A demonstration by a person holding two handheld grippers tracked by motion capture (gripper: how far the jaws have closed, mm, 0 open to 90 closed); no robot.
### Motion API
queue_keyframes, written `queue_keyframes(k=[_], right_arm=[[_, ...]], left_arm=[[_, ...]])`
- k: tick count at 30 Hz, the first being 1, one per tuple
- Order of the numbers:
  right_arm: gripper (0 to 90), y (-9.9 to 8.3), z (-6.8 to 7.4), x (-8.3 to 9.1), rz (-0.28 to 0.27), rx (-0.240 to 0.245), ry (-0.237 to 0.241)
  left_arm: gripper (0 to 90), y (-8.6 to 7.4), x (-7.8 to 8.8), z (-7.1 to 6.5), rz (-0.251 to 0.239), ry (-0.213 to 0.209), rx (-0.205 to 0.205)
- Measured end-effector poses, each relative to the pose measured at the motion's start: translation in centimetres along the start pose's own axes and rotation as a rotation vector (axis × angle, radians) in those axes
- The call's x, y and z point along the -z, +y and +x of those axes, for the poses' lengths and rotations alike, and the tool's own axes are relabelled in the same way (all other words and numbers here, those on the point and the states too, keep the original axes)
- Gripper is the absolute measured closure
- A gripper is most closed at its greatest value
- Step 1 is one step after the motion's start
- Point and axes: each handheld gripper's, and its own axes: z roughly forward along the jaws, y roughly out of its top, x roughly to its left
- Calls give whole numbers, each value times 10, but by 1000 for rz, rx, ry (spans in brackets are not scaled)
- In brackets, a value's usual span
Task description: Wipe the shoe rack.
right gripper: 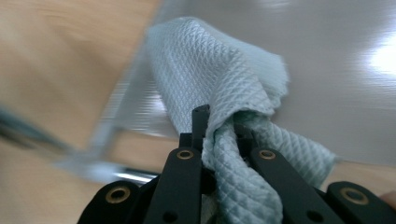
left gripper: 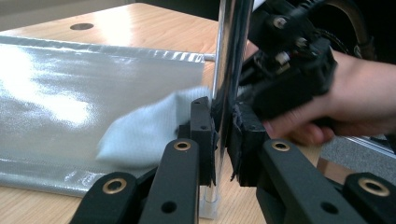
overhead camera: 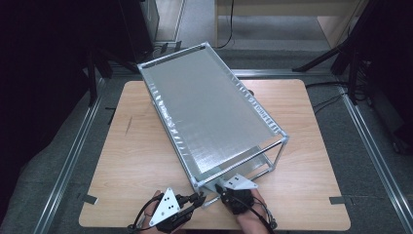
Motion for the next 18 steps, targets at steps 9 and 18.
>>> queue_keyframes(k=[9, 18], right_arm=[[868, -8, -71, 27, -37, -120, -251], [863, -11, -84, 34, -45, -132, -397]], left_arm=[[822, 0, -1, 0, -3, -3, 0], [822, 0, -1, 0, -1, 1, 2]])
